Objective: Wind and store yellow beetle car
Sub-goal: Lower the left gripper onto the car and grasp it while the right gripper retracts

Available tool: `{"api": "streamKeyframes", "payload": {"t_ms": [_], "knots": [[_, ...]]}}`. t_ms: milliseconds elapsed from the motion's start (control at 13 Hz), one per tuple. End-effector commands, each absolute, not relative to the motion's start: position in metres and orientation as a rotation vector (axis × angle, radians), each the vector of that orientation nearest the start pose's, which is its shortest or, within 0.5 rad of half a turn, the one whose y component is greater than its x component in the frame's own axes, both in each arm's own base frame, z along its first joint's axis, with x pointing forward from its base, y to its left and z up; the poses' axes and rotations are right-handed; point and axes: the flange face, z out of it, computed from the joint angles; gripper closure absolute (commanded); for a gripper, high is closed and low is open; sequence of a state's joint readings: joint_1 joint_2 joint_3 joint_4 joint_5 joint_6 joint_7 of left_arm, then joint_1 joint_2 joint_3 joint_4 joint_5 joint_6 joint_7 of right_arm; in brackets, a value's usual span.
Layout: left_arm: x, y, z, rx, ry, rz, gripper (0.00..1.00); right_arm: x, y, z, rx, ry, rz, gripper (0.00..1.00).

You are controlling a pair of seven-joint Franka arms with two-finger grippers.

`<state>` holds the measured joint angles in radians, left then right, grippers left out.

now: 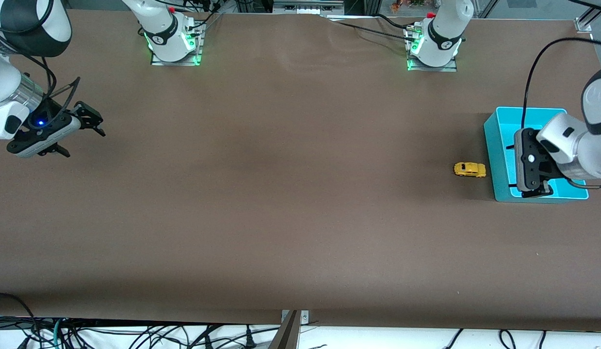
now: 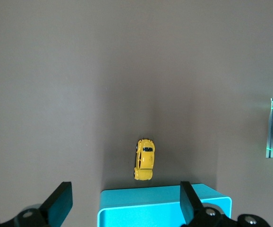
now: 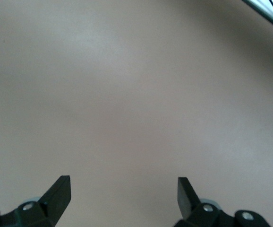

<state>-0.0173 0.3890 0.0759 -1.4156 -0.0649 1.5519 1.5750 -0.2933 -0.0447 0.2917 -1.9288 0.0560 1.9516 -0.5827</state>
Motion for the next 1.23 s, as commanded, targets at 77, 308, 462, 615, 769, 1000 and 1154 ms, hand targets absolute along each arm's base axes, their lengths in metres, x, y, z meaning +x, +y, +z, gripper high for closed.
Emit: {"api": "streamKeyframes", "payload": {"t_ms": [77, 308, 462, 615, 769, 1000, 1154], "knots": [[0.629, 0.057, 0.407, -2.493, 2.266, 0.27, 0.0, 0.536, 0.021, 0.535, -3.077, -0.535, -0.057, 0.0], [0.624, 0.062, 0.371, -2.484, 2.236, 0.231, 0.0, 0.527, 0.03, 0.549, -3.094, -0.349, -0.004, 0.0], [0.616, 0.068, 0.353, -2.498, 2.233, 0.242, 0.0, 0.525, 0.033, 0.559, -3.099, -0.289, 0.007, 0.0], [0.598, 0.071, 0.331, -2.464, 2.274, 0.231, 0.0, 0.525, 0.034, 0.559, -3.097, -0.291, 0.016, 0.0], [0.577, 0.078, 0.307, -2.44, 2.271, 0.191, 0.0, 0.523, 0.034, 0.569, -3.097, -0.289, 0.028, 0.0], [0.557, 0.079, 0.283, -2.398, 2.277, 0.15, 0.0, 0.525, 0.032, 0.569, -3.09, -0.295, 0.057, 0.0], [0.545, 0.079, 0.267, -2.358, 2.288, 0.122, 0.0, 0.529, 0.031, 0.571, -3.087, -0.298, 0.052, 0.0]]}}
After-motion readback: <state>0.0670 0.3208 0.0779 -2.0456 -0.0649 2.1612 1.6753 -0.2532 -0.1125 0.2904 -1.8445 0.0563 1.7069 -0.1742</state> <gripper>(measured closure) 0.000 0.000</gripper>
